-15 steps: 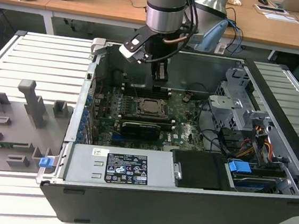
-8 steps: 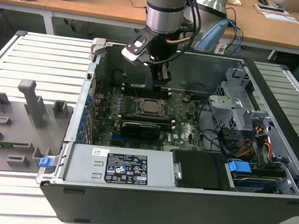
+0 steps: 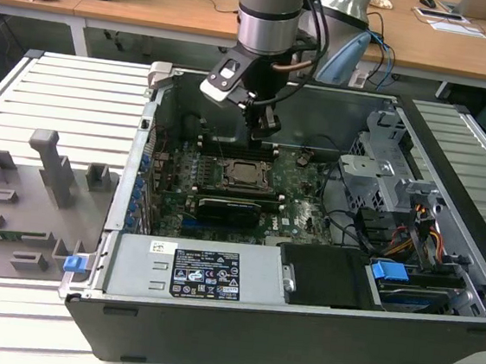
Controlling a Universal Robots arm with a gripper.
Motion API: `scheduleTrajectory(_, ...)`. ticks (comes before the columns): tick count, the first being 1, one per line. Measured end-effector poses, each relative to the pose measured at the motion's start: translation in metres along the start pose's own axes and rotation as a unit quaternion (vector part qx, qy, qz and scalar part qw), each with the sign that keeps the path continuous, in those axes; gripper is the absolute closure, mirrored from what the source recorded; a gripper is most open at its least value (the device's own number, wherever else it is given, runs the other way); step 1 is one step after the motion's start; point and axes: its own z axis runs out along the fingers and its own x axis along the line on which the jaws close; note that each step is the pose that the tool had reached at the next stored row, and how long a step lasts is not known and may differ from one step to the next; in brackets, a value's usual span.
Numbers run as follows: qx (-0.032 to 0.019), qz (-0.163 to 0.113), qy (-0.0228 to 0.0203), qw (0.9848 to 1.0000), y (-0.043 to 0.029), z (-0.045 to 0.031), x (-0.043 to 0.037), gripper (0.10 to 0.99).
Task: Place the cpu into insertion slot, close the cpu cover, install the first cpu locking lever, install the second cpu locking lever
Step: 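Install the first cpu locking lever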
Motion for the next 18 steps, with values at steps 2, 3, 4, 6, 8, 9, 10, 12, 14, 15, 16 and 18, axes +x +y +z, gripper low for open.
scheduleTrajectory(2, 0.0000, -0.012, 0.0009, 0.9999, 0.0000, 0.0000, 0.0000, 0.980)
scheduleTrajectory(3, -0.0001, -0.022, 0.0017, 0.9998, 0.0000, 0.0000, 0.0000, 0.980)
scheduleTrajectory(4, -0.0001, -0.027, 0.0021, 0.9996, 0.0000, 0.0000, 0.0000, 0.980)
scheduleTrajectory(6, -0.0001, -0.042, 0.0033, 0.9991, 0.0000, 0.0000, 0.0000, 0.980)
scheduleTrajectory(8, -0.0002, -0.055, 0.0043, 0.9985, 0.0000, 0.0000, 0.0000, 0.980)
scheduleTrajectory(9, -0.0002, -0.061, 0.0049, 0.9981, 0.0000, 0.0000, 0.0000, 0.980)
scheduleTrajectory(10, -0.0002, -0.066, 0.0052, 0.9978, 0.0000, 0.0000, 0.0000, 0.980)
scheduleTrajectory(12, -0.0003, -0.081, 0.0064, 0.9967, 0.0000, 0.0000, 0.0000, 0.980)
scheduleTrajectory(14, -0.0003, -0.091, 0.0072, 0.9958, 0.0000, 0.0000, 0.0000, 0.980)
scheduleTrajectory(15, -0.0003, -0.097, 0.0077, 0.9952, 0.0000, 0.0000, 0.0000, 0.980)
scheduleTrajectory(16, -0.0003, -0.101, 0.0080, 0.9948, 0.0000, 0.0000, 0.0000, 0.980)
scheduleTrajectory(18, -0.0004, -0.108, 0.0086, 0.9941, 0.0000, 0.0000, 0.0000, 0.980)
